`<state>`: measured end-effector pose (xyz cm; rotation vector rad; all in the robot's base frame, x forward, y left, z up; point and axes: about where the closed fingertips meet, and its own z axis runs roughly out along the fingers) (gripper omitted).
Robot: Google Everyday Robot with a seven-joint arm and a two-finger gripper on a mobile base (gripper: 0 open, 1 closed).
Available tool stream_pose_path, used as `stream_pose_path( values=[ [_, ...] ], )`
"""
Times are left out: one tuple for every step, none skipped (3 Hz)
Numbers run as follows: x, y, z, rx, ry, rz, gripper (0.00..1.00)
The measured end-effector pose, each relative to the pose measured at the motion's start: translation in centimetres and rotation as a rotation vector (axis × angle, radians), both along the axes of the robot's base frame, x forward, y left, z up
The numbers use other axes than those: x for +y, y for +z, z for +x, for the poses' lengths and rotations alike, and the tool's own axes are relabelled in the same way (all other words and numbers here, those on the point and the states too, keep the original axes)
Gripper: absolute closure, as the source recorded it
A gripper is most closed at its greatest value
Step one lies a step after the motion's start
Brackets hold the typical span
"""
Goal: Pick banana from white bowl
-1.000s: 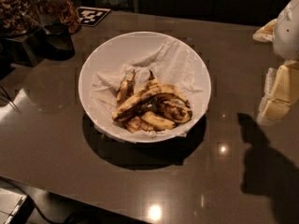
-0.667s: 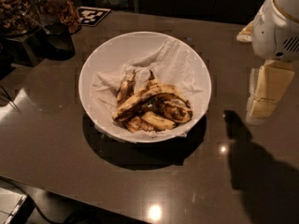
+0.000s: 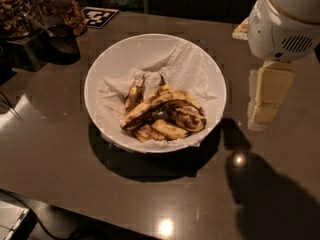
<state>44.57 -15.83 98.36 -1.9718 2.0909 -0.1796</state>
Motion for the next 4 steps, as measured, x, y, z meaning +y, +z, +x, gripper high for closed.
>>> stream_pose_path(
  values=[
    [3.9, 1.1, -0.1, -0.024, 0.124, -0.033, 0.0],
    [7.2, 1.2, -0.3, -0.025, 0.226, -0.065, 0.0],
    [7.6, 1.9, -0.3, -0.052, 0.229, -0.058, 0.0],
    [10.1, 1.2, 0.4, -0.047, 0.301, -0.049, 0.0]
  ],
)
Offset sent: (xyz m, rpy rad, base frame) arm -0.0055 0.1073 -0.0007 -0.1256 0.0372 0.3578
